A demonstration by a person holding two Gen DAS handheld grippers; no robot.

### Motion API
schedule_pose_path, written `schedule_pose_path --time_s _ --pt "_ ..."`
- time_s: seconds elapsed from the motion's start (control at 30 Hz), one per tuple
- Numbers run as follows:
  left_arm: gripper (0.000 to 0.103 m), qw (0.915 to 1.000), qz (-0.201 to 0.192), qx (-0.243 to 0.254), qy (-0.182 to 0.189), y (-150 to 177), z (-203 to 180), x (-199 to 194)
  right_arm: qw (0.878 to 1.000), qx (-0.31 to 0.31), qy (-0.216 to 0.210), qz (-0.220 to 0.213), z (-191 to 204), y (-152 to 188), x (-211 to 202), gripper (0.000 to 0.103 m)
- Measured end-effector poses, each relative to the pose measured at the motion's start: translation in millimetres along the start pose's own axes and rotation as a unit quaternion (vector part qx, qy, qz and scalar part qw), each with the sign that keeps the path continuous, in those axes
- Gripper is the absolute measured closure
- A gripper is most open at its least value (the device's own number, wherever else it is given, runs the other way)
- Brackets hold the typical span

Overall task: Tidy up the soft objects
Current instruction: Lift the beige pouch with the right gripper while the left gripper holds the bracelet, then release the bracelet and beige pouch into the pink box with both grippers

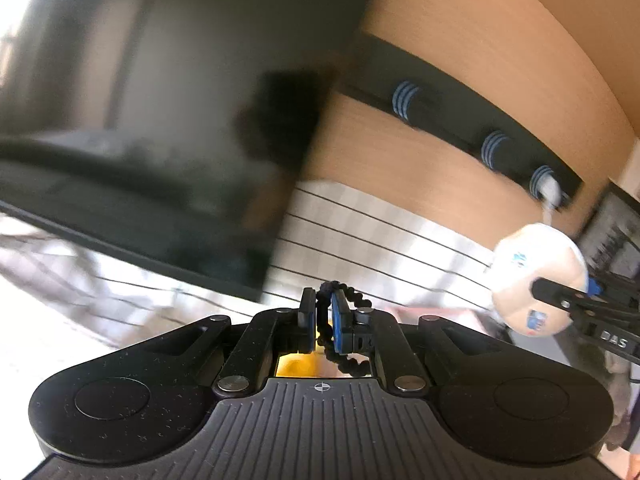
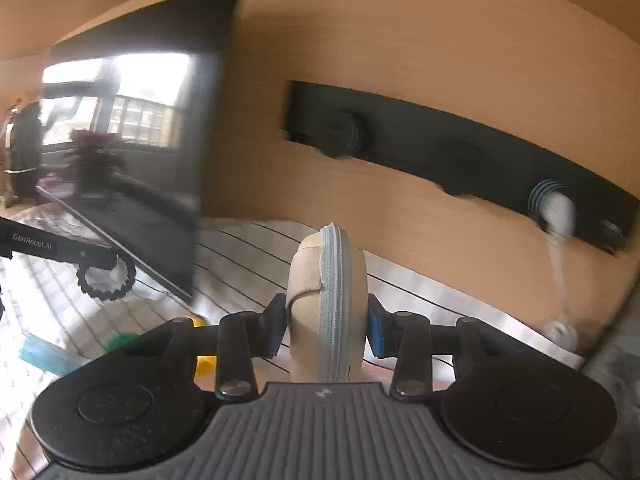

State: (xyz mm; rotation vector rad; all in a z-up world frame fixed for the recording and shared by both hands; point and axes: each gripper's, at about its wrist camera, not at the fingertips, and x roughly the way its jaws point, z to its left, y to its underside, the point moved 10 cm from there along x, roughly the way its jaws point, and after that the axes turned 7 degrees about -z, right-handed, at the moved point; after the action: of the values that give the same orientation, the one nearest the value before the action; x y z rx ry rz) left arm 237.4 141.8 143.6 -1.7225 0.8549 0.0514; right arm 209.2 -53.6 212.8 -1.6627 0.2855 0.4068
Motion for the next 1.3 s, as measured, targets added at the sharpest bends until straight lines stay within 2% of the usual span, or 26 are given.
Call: schedule_pose_path --time_s 0.17,0.3,0.37,0.43,0.5,0.53,0.63,0.77,0.83,0.9,0.97,1.07,1.17,1.3 --pt "0.093 0.9981 0.034 0.019 0.048 29.4 -79.2 44.3 0.999 0.018 0.032 0.006 -60.9 28.3 -10.9 0.063" --pt "0.093 0.9955 0.064 0.032 0.063 64.4 -123.1 74.2 0.998 0.039 0.054 0.014 -104.7 55.3 -18.4 0.063" --pt "0.093 0.9938 0.081 0.026 0.072 82.6 -140.3 93.4 0.996 0.054 0.061 0.022 -124.4 68.4 -20.9 0.063" --pt "0.089 0.9894 0.104 -0.006 0.101 103.6 -157.5 118.7 0.995 0.067 0.065 0.03 -139.4 85.2 -22.9 0.063" --pt "0.087 0.9871 0.124 -0.015 0.1 122.3 -164.2 137.1 0.994 0.077 0.062 0.04 -145.2 100.4 -18.4 0.063" --pt "0.087 0.9893 0.121 -0.008 0.082 130.5 -164.0 145.2 0.994 0.081 0.059 0.045 -146.4 105.9 -15.6 0.063" --pt "0.087 0.9933 0.107 0.0 0.043 140.6 -157.3 154.0 0.995 0.074 0.057 0.045 -142.5 114.8 -7.7 0.064" --pt "0.087 0.9946 0.095 -0.022 0.035 138.9 -142.6 129.8 0.997 0.054 0.058 0.025 -129.1 115.1 2.3 0.064" --pt "0.087 0.9954 0.09 -0.024 0.024 139.9 -131.9 110.2 0.998 0.036 0.058 0.016 -119.0 111.0 13.4 0.07" --pt "0.087 0.9955 0.09 -0.029 0.014 141.4 -117.9 88.7 0.998 -0.002 0.063 0.011 -105.2 107.1 30.7 0.082" --pt "0.087 0.995 0.094 -0.033 0.004 145.3 -100.2 65.2 0.997 -0.031 0.064 0.008 -94.7 104.8 45.1 0.082" --pt "0.087 0.9941 0.101 -0.035 -0.02 150.9 -70.6 32.2 0.999 0.018 0.041 0.005 -95.8 100.1 46.8 0.082" --pt "0.087 0.9922 0.103 -0.043 -0.057 158.0 -35.7 6.5 0.998 0.063 0.013 0.03 -93.8 112.6 42.4 0.08" --pt "0.087 0.987 0.108 -0.075 -0.093 173.3 13.8 -18.3 0.995 0.051 0.007 0.08 -76.9 146.5 40.3 0.077"
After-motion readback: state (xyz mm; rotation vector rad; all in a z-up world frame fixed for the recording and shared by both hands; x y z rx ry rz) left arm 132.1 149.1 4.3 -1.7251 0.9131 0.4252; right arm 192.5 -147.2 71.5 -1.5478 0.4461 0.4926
